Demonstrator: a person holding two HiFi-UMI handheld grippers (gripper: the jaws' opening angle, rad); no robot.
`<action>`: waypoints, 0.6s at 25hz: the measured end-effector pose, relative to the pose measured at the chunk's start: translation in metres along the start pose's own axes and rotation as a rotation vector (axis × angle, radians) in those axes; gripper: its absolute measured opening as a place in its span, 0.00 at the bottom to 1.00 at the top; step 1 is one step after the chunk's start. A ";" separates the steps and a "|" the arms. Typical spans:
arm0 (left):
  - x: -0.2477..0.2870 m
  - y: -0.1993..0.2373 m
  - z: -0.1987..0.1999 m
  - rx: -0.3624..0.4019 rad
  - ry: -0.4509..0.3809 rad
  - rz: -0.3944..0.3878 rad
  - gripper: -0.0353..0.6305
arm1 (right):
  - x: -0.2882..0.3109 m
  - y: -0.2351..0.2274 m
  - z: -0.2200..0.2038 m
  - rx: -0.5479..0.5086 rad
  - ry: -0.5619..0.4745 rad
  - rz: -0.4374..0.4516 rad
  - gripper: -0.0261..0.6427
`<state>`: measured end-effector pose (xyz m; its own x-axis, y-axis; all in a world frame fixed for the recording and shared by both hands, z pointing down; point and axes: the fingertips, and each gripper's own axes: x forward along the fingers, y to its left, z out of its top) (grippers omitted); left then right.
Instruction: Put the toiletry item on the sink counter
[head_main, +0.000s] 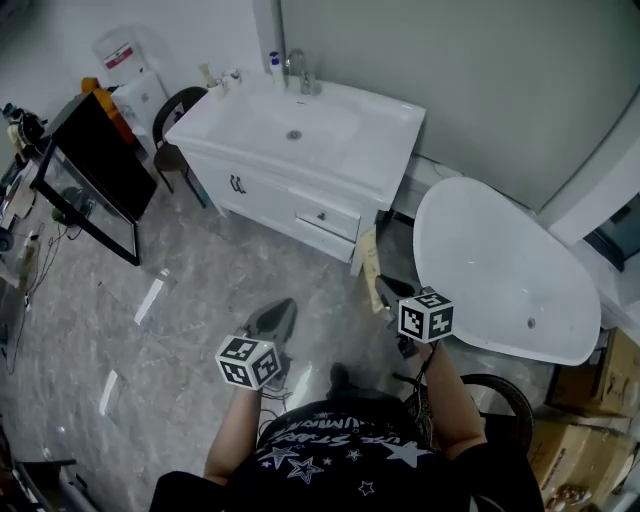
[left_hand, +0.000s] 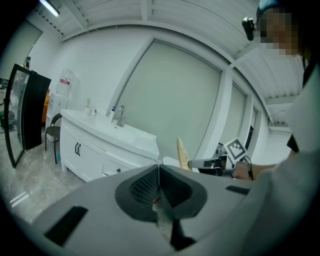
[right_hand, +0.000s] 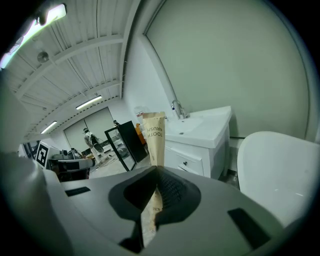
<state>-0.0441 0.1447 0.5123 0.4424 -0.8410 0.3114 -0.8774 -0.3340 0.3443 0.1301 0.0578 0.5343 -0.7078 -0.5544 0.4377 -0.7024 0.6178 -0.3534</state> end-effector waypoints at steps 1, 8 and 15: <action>0.006 0.001 0.003 0.002 0.001 0.002 0.08 | 0.003 -0.006 0.003 0.002 0.001 0.002 0.06; 0.041 0.004 0.015 0.018 0.014 0.008 0.08 | 0.022 -0.034 0.019 0.014 0.005 0.024 0.06; 0.053 0.009 0.021 0.024 0.018 0.006 0.08 | 0.032 -0.043 0.030 0.008 0.006 0.026 0.06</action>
<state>-0.0327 0.0884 0.5129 0.4403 -0.8352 0.3295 -0.8841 -0.3393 0.3213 0.1358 -0.0033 0.5385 -0.7255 -0.5349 0.4331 -0.6843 0.6278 -0.3710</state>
